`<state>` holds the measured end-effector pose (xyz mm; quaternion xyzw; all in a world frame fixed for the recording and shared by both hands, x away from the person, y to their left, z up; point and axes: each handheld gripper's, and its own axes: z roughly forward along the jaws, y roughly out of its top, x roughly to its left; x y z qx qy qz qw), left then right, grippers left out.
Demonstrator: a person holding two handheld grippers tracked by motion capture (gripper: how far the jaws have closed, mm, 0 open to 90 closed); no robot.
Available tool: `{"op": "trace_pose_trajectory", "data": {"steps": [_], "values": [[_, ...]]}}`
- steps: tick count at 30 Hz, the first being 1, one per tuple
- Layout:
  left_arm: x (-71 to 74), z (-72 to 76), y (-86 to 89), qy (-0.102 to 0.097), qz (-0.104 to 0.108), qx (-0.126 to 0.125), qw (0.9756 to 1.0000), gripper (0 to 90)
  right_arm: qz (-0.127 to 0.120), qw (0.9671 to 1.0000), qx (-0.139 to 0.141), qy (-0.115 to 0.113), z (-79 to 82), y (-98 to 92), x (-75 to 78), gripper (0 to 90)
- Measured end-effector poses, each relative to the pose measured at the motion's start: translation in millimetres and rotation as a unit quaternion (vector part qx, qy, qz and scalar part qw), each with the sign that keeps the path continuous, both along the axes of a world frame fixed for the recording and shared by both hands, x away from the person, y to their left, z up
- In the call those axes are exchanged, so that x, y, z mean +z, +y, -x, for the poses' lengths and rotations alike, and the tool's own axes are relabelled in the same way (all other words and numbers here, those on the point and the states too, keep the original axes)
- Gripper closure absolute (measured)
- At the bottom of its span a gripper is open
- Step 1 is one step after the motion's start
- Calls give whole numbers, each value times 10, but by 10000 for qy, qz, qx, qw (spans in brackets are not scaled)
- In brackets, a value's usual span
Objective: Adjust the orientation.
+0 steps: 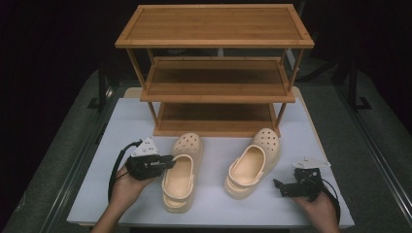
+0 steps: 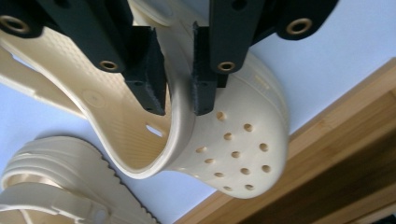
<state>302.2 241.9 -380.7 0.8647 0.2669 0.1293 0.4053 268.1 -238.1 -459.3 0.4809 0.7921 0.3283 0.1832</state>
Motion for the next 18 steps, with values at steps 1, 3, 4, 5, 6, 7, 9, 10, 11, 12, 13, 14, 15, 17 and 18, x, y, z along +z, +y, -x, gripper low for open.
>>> {"op": "trace_pose_trajectory", "data": {"steps": [1, 3, 4, 5, 6, 7, 9, 10, 11, 12, 13, 14, 15, 17, 18], "values": [[4, -13, 13, -24, -24, 29, 10000, 771, -1, 10000, -1, 1, 0, 0, 0, 21], [16, -45, 50, -69, -106, 73, 9999, 787, -2, 10000, -1, 2, 0, 0, 0, 21], [15, -62, 63, -87, -118, 90, 9999, 795, -3, 10000, -1, 1, 0, 0, 0, 22], [15, -77, 79, -99, -112, 106, 9998, 799, -2, 10000, -1, 0, 0, 0, 0, 21], [20, -90, 95, -120, -135, 124, 9998, 802, 0, 10000, 0, -4, -1, -1, 0, 21], [24, -98, 107, -182, -208, 144, 9995, 807, -3, 10000, -1, 1, 0, 0, 0, 21], [35, -112, 135, -308, -286, 205, 9989, 821, -3, 10000, 0, 1, 0, 0, 0, 21], [40, -121, 148, -299, -287, 188, 9990, 824, 0, 10000, 0, 1, 0, 0, 0, 21], [40, -124, 152, -309, -268, 211, 9989, 825, 0, 10000, -1, 1, 0, 0, 0, 21], [44, -125, 157, -329, -283, 218, 9988, 826, 0, 10000, -1, 1, 0, 0, 0, 21], [48, -123, 159, -371, -312, 226, 9986, 827, 0, 10000, -1, 1, 0, 0, 0, 21], [54, -118, 160, -427, -368, 217, 9982, 829, 0, 10000, -1, 1, 0, 0, 0, 21], [74, -117, 180, -523, -515, 221, 9971, 833, 2, 10000, 0, -3, 0, -1, 0, 21], [77, -125, 200, -495, -520, 226, 9972, 834, 2, 10000, 1, -4, 0, -1, 0, 21], [69, -128, 216, -439, -485, 204, 9977, 833, 1, 10000, 2, -5, 0, -1, 0, 21]]}}
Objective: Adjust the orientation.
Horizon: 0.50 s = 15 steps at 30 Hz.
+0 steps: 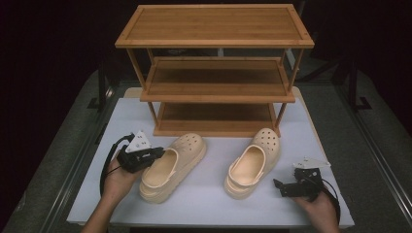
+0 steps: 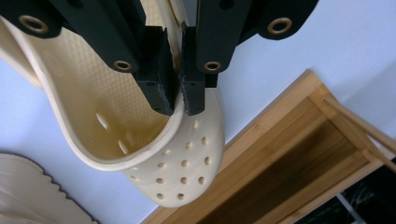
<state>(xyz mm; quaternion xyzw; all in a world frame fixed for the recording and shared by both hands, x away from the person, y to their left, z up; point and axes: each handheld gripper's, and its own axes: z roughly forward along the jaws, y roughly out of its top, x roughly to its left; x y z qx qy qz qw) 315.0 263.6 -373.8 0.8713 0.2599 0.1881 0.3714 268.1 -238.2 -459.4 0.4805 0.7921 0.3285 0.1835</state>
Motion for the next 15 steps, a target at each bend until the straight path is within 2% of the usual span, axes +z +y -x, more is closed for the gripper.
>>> {"op": "trace_pose_trajectory", "data": {"steps": [7, 9, 15], "values": [[-27, 47, 31, 146, 229, -94, 9996, 813, 0, 10000, 0, 1, 0, 0, 0, 21], [-22, 52, 62, 216, 384, -78, 9990, 806, 0, 10000, -1, 2, 0, 0, 0, 21], [11, 30, 191, 445, 737, -12, 9963, 659, -5, 10000, -3, 4, -1, 0, 0, 21]]}}
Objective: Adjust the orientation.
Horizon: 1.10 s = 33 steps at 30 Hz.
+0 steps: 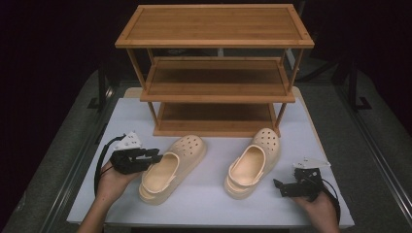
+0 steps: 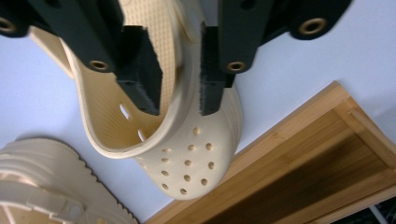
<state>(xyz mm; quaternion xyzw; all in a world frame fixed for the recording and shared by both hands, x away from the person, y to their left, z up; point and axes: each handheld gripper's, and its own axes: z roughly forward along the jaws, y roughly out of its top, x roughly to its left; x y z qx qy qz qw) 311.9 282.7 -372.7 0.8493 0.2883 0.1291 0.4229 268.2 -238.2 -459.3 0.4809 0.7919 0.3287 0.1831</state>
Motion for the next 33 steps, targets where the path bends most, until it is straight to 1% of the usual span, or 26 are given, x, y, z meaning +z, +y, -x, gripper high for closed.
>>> {"op": "trace_pose_trajectory", "data": {"steps": [1, 5, 9, 14, 22, 23, 27, 28, 30, 32, 33], "values": [[6, -5, 22, 49, 67, 9, 10000, 628, 1, 10000, 1, 0, 0, 0, 0, 21], [23, -27, 106, 120, 221, 96, 9996, 533, 0, 10000, 1, 1, -1, -1, 0, 21], [27, -49, 217, 172, 279, 244, 9992, 436, 0, 10000, 0, 4, -1, -1, 0, 21], [4, -64, 387, 215, 251, 477, 9983, 327, 0, 10000, 0, 2, 0, 0, 0, 21], [-49, -34, 617, 127, 186, 894, 9957, 201, 6, 10000, 4, -4, 1, 0, 0, 21], [-68, -22, 642, 140, 175, 914, 9956, 183, 5, 10000, 3, -4, 1, 0, 0, 21], [-168, 40, 759, 207, 88, 1001, 9947, 167, 4, 10000, 0, 2, 1, 1, 1, 21], [-200, 54, 790, 215, 77, 1045, 9943, 143, 6, 10000, 0, 9, 0, 1, 2, 21], [-271, 82, 847, 253, 51, 1126, 9933, 129, 5, 10000, -1, 8, 0, 1, 2, 21], [-361, 104, 883, 259, -63, 1186, 9926, 94, 17, 10000, 4, 3, -2, 2, 3, 21], [-414, 111, 894, 286, -118, 1160, 9928, 92, 18, 10000, 3, 4, -2, 2, 3, 21]]}}
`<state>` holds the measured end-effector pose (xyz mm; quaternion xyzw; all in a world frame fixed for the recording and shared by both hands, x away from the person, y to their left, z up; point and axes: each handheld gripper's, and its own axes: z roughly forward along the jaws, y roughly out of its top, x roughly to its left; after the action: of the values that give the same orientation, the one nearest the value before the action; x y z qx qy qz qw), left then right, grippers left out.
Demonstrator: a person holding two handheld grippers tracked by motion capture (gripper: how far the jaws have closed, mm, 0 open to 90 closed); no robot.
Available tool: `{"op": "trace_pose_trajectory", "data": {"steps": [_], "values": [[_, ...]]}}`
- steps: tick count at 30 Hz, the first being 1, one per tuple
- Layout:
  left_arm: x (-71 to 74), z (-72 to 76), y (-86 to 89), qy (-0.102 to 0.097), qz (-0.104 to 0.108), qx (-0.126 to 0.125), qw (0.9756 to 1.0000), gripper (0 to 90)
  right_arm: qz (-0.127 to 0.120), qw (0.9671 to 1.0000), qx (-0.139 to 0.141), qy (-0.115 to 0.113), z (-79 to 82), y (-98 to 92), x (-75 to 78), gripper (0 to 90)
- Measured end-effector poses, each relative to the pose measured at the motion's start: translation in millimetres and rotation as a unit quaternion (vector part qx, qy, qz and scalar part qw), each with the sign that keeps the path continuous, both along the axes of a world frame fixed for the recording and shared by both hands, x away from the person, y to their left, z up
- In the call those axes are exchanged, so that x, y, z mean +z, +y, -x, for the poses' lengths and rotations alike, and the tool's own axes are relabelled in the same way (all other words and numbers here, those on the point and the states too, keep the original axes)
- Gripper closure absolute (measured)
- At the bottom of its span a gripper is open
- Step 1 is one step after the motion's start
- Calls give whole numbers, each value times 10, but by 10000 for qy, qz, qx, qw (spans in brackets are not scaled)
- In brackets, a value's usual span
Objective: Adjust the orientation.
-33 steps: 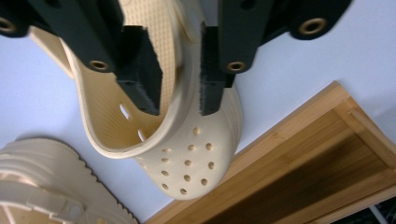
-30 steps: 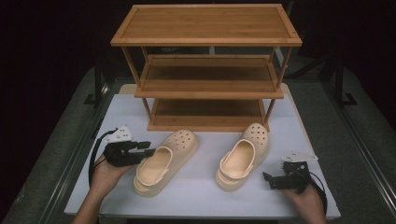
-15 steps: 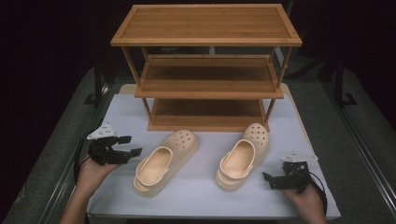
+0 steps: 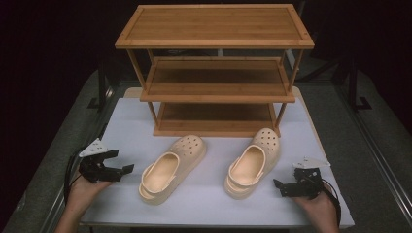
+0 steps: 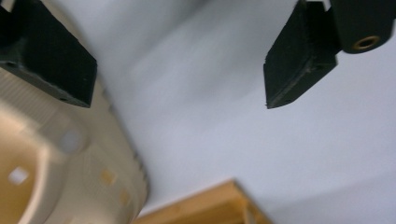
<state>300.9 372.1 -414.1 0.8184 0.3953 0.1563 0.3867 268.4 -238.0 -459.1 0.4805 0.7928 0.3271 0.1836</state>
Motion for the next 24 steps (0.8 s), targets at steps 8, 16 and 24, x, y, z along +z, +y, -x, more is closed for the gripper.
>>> {"op": "trace_pose_trajectory", "data": {"steps": [8, 16, 24], "values": [[-358, -68, -64, 230, -449, -30, 9987, 15, -1, 10000, -4, 2, 2, 2, -2, 20], [-365, -57, -94, 180, -573, -63, 9982, 0, -2, 10000, -8, 15, 0, 5, 2, 21], [-365, -59, -93, 179, -576, -58, 9982, 0, -39, 9999, 53, 107, 31, 14, 67, 45]]}}
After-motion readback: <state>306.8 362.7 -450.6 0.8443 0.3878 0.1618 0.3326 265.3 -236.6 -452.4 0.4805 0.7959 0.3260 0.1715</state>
